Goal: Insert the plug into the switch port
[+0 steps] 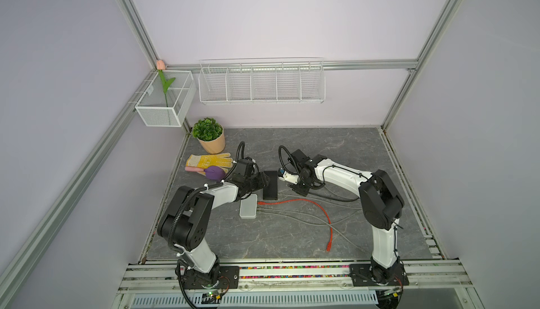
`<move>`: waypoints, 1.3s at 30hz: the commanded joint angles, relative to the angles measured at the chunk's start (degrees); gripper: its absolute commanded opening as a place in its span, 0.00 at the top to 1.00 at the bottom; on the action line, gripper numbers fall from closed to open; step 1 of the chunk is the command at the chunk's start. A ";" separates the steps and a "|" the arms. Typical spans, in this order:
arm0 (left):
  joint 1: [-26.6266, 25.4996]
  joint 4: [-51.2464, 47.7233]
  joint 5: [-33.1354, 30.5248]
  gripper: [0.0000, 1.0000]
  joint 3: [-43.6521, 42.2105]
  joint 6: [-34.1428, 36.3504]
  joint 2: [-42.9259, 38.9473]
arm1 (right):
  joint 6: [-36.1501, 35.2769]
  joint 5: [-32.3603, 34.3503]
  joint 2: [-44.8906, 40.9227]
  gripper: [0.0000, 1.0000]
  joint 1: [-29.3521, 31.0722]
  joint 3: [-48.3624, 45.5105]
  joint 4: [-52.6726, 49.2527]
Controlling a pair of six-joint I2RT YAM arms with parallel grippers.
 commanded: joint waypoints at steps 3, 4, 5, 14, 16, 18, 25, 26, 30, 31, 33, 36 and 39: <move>-2.37 1.53 1.31 0.51 4.68 -0.04 4.01 | -0.95 0.09 1.18 0.93 -0.46 0.80 0.34; -2.67 1.70 1.34 0.51 5.35 -0.20 4.78 | -0.98 -0.05 1.19 0.93 -0.47 0.78 0.25; -2.88 1.83 1.51 0.51 5.95 -0.24 5.45 | -1.01 -0.06 1.09 0.93 -0.50 0.69 0.14; -3.53 -2.51 1.44 0.52 12.64 2.45 8.06 | -0.21 -0.15 1.08 0.93 -1.30 -0.67 -0.01; -3.47 -3.12 1.03 0.52 11.91 3.16 7.21 | 0.00 -0.19 1.51 0.93 -1.40 -0.46 -0.26; -3.42 -3.17 0.36 0.52 10.64 3.86 6.29 | 0.22 -1.43 2.17 0.93 -1.52 0.16 -1.06; -1.53 -1.01 1.32 0.52 5.69 3.75 4.43 | 0.61 -5.27 3.55 0.93 -1.47 2.40 -3.77; -1.56 -1.10 1.31 0.52 5.50 3.78 4.30 | 0.68 -5.56 3.80 0.93 -1.53 2.68 -4.00; -1.54 -1.10 1.94 0.52 5.23 4.06 4.38 | 1.13 -7.41 5.20 0.93 -1.33 4.55 -4.91; -1.56 -0.87 2.00 0.52 5.10 3.99 4.49 | 1.33 -7.47 5.76 0.93 -1.16 5.10 -5.26; -1.53 -0.49 2.21 0.53 4.93 4.00 4.92 | 1.45 -7.33 6.51 0.93 -0.81 5.75 -5.55; -1.56 0.36 2.88 0.53 4.83 3.71 5.82 | 1.56 -7.15 6.90 0.93 -0.60 5.87 -5.40; -1.56 1.22 3.59 0.53 4.72 3.24 6.53 | 1.60 -7.73 6.90 0.93 -0.59 5.93 -5.05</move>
